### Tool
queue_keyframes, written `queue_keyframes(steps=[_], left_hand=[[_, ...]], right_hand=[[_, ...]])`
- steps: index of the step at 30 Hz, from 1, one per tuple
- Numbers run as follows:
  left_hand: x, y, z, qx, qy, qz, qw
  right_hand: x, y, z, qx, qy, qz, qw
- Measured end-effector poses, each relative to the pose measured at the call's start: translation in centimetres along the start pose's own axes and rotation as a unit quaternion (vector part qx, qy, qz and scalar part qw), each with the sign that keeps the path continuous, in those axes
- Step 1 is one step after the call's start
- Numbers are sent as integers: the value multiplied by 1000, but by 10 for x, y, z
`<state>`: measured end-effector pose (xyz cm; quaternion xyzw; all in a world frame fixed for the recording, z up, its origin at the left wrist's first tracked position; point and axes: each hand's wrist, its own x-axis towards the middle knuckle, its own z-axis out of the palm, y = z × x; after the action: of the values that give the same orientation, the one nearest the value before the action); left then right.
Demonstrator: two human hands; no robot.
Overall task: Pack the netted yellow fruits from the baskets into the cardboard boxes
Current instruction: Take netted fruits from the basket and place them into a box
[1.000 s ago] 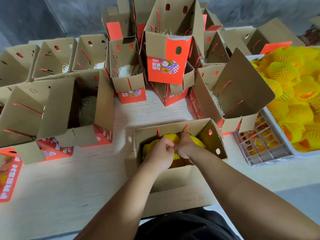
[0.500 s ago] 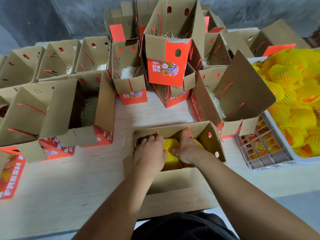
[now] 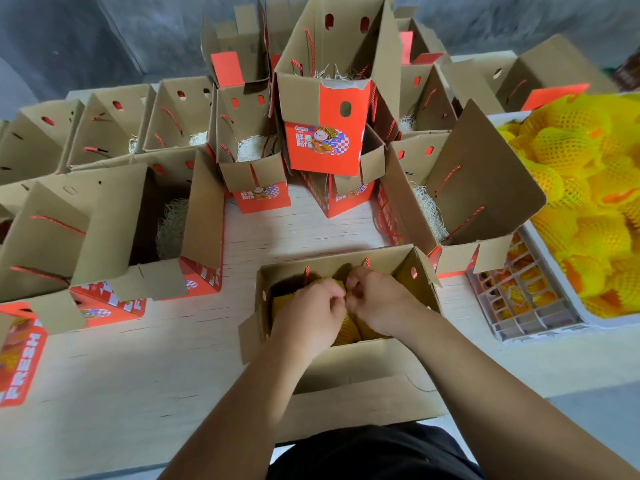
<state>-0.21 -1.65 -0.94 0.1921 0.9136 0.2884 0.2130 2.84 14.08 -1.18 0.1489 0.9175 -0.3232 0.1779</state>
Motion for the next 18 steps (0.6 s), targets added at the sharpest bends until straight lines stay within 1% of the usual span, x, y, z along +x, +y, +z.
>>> queue_keyframes(steps=[2, 5, 9, 12, 15, 18], left_hand=[[7, 18, 1, -87, 40, 40, 995], [24, 54, 11, -178, 60, 94, 978], [44, 120, 38, -280, 62, 148, 947], [61, 179, 72, -334, 43, 169, 926], [78, 239, 113, -355, 30, 177, 917], [91, 289, 153, -309, 36, 201, 929]], right_hand=[[-10, 0, -13, 45, 55, -41, 997], [-26, 11, -45, 87, 169, -85, 978], [-49, 52, -98, 158, 283, -94, 941], [-61, 103, -136, 196, 340, -88, 916], [-69, 162, -173, 193, 368, -74, 906], [-76, 224, -210, 167, 391, -59, 903]])
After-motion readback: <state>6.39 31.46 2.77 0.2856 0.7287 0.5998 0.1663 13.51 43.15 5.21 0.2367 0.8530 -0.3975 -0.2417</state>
